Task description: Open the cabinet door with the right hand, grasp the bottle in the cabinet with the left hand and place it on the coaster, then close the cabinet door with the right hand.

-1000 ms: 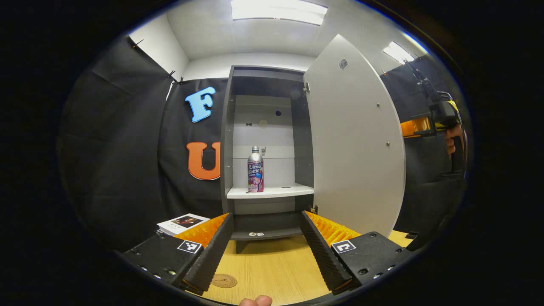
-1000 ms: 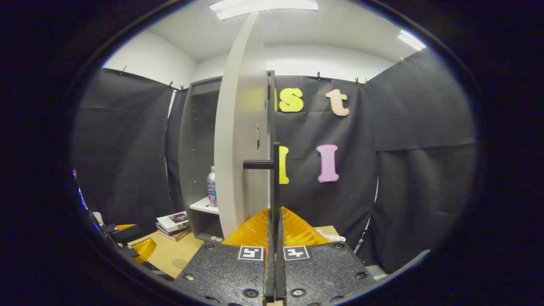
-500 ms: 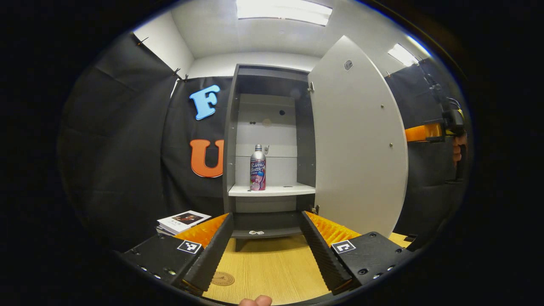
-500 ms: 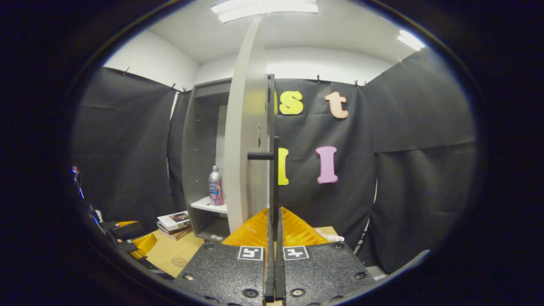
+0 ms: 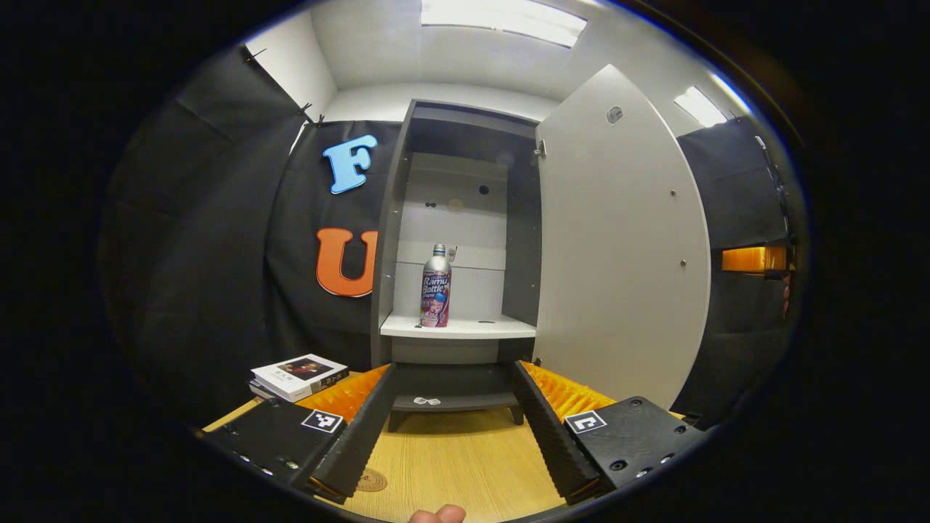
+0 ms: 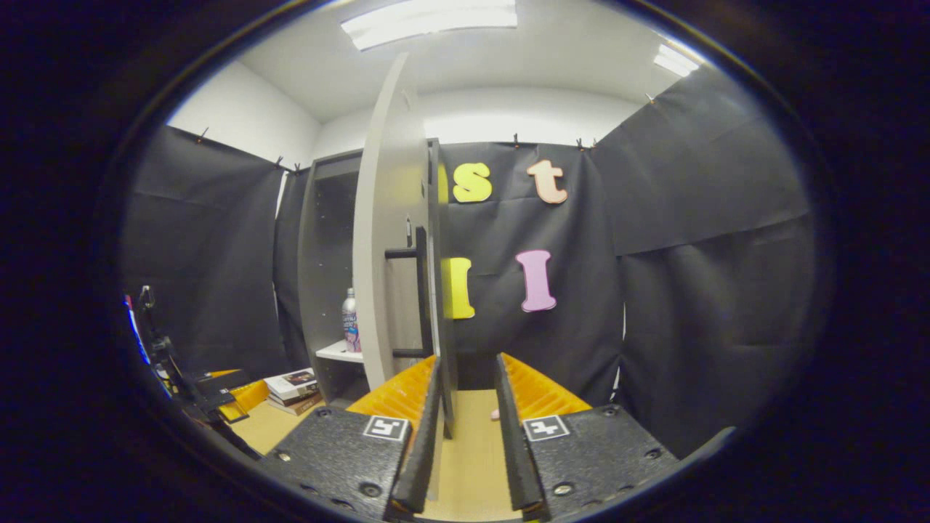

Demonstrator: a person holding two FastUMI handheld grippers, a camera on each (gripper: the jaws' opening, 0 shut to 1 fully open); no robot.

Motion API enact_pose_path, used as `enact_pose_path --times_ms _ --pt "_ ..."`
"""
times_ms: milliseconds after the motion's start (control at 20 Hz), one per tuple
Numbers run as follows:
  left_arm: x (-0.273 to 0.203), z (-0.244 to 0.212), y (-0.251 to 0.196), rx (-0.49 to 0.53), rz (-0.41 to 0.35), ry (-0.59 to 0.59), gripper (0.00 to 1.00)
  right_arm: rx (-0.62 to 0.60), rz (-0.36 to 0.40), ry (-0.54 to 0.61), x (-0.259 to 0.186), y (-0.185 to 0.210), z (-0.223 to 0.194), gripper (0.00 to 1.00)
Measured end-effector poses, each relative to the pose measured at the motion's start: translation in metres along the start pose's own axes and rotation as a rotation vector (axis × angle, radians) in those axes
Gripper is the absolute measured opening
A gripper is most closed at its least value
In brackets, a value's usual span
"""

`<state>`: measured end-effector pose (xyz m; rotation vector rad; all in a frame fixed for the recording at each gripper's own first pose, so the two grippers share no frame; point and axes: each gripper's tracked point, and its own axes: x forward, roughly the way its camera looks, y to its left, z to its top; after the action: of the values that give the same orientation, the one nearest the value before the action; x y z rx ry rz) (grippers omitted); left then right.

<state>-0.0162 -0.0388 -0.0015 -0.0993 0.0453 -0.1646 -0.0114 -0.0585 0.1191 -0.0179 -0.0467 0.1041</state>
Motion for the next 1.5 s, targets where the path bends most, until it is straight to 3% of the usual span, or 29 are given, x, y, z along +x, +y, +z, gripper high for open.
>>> enact_pose_path --times_ms 100,150,200,300,500,750,1100,1500 --pt "0.012 0.010 0.001 0.004 -0.008 -0.017 0.95 -0.017 -0.030 0.012 -0.001 -0.007 -0.002 0.67" --pt "0.018 0.017 0.002 0.011 -0.009 -0.030 0.95 -0.023 -0.050 0.020 -0.001 -0.012 -0.003 0.72" --pt "0.026 0.026 0.003 0.024 -0.010 -0.049 0.95 -0.021 -0.064 0.021 -0.003 -0.014 -0.004 0.83" --pt "0.043 0.041 0.005 0.055 -0.006 -0.075 0.95 -0.009 -0.063 0.028 -0.002 -0.011 -0.006 0.93" --pt "0.082 0.065 0.000 0.064 -0.031 -0.112 0.94 0.005 -0.052 0.018 0.001 -0.009 -0.005 0.94" --pt "0.153 0.071 0.012 0.082 0.011 -0.105 0.95 0.021 -0.057 0.026 0.001 -0.011 -0.005 0.93" --pt "0.259 0.039 0.038 0.063 0.069 -0.034 0.94 0.016 -0.128 0.037 -0.006 -0.025 -0.006 0.93" --pt "0.333 0.009 0.057 0.047 0.123 0.026 0.94 0.001 -0.207 0.048 -0.013 -0.038 -0.007 0.94"
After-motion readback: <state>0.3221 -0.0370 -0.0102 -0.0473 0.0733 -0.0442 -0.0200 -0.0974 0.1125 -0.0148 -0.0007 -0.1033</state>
